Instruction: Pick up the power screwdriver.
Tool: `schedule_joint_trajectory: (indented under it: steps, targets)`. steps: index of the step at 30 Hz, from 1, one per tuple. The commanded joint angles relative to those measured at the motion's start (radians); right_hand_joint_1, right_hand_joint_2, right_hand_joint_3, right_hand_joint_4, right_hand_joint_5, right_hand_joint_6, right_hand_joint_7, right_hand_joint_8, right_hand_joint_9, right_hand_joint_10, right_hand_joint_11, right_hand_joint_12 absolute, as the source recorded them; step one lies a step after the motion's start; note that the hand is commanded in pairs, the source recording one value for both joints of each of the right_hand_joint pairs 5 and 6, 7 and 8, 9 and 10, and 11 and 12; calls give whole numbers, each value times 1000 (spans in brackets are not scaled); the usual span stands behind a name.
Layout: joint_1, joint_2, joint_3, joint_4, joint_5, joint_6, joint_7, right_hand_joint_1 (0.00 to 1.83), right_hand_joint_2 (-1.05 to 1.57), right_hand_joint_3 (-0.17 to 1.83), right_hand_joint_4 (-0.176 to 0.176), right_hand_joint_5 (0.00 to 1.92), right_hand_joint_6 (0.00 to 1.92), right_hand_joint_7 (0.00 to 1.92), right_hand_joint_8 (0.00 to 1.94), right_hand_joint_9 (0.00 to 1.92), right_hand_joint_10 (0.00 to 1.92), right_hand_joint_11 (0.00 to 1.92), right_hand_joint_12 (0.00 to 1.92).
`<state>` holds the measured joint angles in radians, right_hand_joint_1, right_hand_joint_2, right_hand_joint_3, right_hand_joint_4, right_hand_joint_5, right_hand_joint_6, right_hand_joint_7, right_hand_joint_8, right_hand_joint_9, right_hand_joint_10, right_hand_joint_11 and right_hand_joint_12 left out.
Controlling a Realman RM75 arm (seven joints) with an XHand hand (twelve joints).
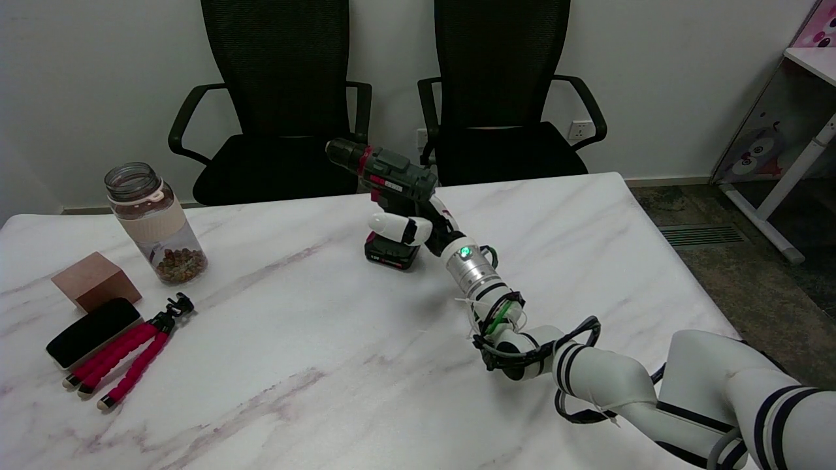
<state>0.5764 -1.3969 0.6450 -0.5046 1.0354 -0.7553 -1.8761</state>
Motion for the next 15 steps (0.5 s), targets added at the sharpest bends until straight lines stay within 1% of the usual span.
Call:
schedule_joint_trajectory:
  steps: [1,6,10,14,15]
  targets:
    - [11,-10,-5,2,0,2,14,809,-300,859,176,239,239,239,239,265,265,205,205]
    - [14,-10,-7,4,-3,2,14,832,-273,821,176,241,241,241,241,269,269,208,208]
    - [16,-10,-7,6,-3,2,14,854,-282,845,176,245,245,245,245,289,289,226,226]
    - [17,-10,-7,9,0,2,16,863,-279,843,174,254,254,254,254,303,303,197,197]
    - [17,-10,-7,9,0,2,19,902,-274,838,176,257,257,257,257,304,304,182,182]
